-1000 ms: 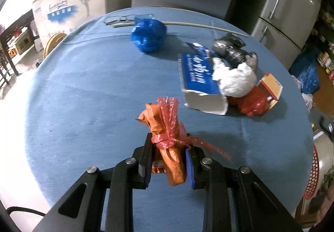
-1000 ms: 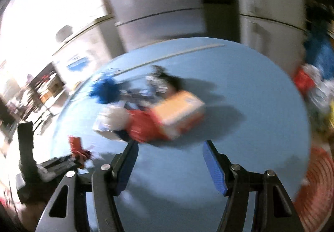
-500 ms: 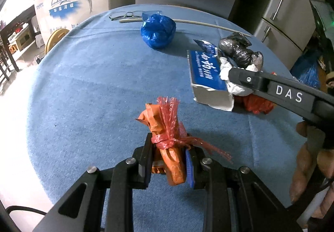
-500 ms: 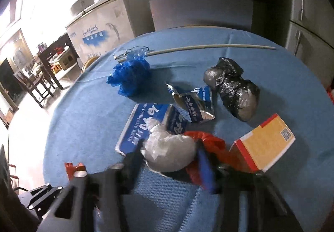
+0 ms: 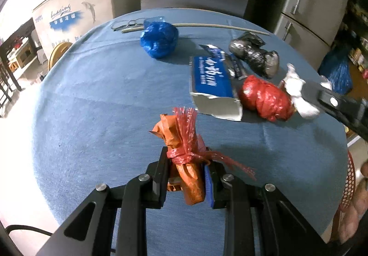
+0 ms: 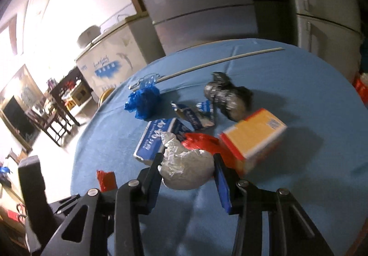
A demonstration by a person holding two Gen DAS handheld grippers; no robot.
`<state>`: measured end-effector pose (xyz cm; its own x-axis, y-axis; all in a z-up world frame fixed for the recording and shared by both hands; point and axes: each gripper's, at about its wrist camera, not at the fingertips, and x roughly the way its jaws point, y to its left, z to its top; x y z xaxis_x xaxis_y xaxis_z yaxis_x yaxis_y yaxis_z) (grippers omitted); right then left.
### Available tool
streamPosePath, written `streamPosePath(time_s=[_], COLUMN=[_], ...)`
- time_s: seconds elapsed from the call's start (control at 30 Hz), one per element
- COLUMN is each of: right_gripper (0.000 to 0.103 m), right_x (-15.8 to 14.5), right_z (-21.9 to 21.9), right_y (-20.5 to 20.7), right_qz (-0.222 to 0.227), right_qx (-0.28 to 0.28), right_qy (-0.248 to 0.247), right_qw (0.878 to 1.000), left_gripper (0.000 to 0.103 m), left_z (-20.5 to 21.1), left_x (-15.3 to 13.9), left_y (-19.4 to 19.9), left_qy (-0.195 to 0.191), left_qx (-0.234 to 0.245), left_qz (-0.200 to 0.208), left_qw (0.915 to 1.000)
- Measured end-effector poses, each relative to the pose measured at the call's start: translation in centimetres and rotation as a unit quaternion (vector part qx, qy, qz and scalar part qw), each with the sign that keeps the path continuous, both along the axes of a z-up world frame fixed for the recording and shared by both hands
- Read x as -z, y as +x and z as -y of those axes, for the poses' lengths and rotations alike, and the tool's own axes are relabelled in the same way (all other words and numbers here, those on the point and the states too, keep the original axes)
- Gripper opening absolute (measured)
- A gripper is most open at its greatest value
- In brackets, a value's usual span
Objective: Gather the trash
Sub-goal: 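Grasp the orange plastic bag with the left tool while the right tool grasps the white crumpled bag, then carry both bags to the red basket and release the white bag from the right tool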
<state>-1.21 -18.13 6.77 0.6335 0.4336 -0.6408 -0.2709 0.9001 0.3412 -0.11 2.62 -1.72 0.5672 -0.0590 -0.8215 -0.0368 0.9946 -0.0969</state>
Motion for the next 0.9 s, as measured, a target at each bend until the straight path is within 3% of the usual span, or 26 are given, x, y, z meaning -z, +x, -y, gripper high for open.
streamPosePath(time_s=[0.37, 0.9], right_gripper=[0.045, 0.045], right_x=[0.8, 1.7], right_z=[7.5, 14.6], right_y=[-3.9, -6.8], right_qz=[-0.005, -0.005], right_qx=[0.06, 0.131], right_qy=[0.043, 0.082], right_qw=[0.997, 0.988], left_gripper=[0.027, 0.027], left_z=[4.7, 10.6], left_x=[-1.2, -2.7], left_y=[-0.6, -1.4], left_qy=[0.033, 0.065], left_qx=[0.046, 0.107], left_qz=[0.004, 0.014], left_qw=[0.9984, 0.992])
